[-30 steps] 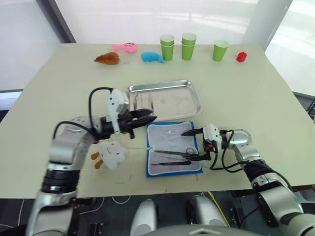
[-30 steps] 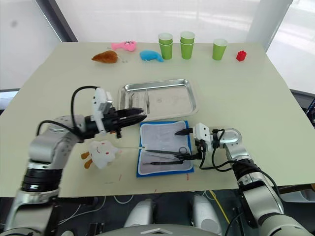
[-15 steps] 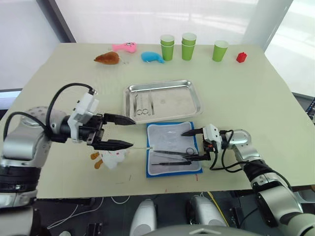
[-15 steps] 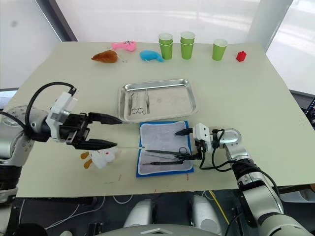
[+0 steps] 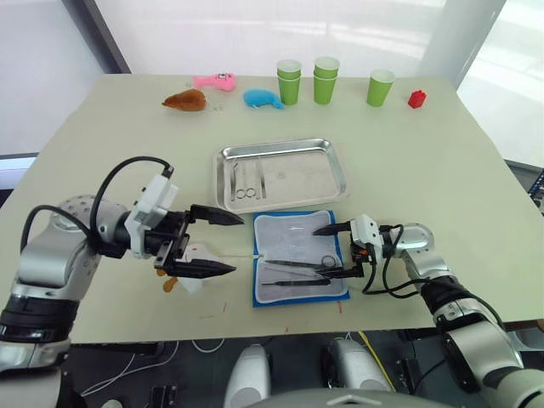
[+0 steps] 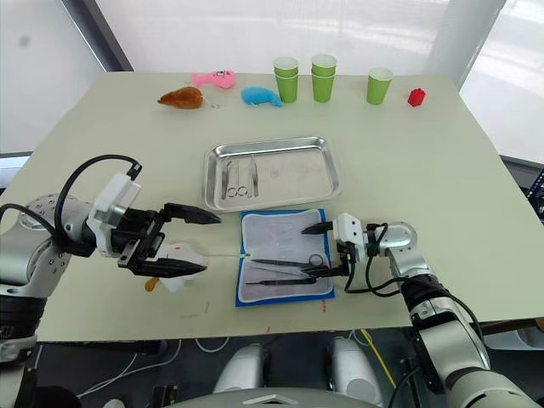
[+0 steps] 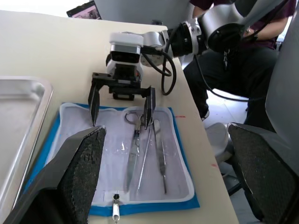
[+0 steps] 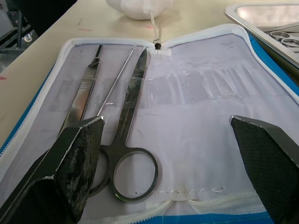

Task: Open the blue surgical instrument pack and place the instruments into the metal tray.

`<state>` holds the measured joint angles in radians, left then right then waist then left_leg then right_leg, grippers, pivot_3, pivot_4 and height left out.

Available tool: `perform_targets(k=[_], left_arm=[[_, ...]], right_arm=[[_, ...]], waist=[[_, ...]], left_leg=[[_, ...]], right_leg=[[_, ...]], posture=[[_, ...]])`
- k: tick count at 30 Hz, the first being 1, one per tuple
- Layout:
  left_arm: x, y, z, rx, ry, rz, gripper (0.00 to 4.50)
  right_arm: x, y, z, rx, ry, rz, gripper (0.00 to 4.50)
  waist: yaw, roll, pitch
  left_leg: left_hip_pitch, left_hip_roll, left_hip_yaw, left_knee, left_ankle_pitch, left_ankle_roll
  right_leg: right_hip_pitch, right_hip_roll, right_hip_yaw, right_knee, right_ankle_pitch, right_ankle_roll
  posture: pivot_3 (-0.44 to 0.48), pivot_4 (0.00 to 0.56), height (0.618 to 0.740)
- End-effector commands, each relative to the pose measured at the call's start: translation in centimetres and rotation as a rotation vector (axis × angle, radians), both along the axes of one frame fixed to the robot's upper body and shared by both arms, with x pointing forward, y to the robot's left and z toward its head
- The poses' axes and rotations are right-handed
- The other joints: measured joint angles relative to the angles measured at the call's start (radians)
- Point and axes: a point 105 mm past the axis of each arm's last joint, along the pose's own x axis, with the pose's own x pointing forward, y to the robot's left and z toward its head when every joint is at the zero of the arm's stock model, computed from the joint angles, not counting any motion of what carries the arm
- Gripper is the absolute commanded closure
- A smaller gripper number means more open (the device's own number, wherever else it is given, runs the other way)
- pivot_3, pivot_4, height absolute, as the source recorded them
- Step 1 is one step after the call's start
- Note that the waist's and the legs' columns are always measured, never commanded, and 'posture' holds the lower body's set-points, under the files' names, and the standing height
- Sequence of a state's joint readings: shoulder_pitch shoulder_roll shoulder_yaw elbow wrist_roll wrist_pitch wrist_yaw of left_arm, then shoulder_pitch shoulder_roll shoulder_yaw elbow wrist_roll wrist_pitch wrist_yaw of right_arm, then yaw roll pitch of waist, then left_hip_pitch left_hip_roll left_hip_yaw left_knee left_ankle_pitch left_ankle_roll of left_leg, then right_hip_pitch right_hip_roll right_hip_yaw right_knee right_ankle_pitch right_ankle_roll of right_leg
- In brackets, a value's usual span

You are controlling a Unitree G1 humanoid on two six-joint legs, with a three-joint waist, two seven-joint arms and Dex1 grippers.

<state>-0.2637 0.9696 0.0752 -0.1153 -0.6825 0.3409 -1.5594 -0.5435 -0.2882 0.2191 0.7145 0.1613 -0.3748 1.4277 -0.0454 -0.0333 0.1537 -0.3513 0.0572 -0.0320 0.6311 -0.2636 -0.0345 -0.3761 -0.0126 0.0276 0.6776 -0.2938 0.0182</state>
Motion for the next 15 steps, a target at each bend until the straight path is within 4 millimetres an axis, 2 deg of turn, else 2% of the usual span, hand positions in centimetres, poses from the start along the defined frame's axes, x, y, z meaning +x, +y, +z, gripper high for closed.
perform_targets(k=[1, 9, 15], left_arm=[[-0.9, -0.5, 0.2, 0.016, -0.053, -0.06, 0.09], [-0.6, -1.0, -0.3, -0.013, -0.083, -0.056, 0.09], [-0.5, -1.2, -0.6, -0.035, -0.099, -0.075, 0.09]], right_arm=[[-2.4, -0.4, -4.4, -0.115, 0.159, 0.028, 0.0], [-1.9, -1.1, -2.4, -0.089, 0.083, 0.029, 0.0], [-1.5, -1.2, 0.5, -0.032, 0.011, 0.023, 0.0]], waist=[[0.001, 0.0, 0.0], [0.005, 0.003, 0.002], [0.01, 0.009, 0.008]], left_leg=[[0.0, 0.0, 0.0, 0.0, 0.0, 0.0], [-0.004, 0.0, 0.0, 0.0, 0.0, 0.0], [-0.012, -0.002, -0.001, 0.001, -0.001, 0.002]], right_leg=[[0.0, 0.0, 0.0, 0.0, 0.0, 0.0], [-0.003, -0.001, 0.0, -0.001, 0.001, -0.002], [-0.007, -0.003, -0.003, -0.005, 0.002, -0.002]], posture=[[0.0, 0.15, 0.74], [0.0, 0.15, 0.74], [0.0, 0.15, 0.74]])
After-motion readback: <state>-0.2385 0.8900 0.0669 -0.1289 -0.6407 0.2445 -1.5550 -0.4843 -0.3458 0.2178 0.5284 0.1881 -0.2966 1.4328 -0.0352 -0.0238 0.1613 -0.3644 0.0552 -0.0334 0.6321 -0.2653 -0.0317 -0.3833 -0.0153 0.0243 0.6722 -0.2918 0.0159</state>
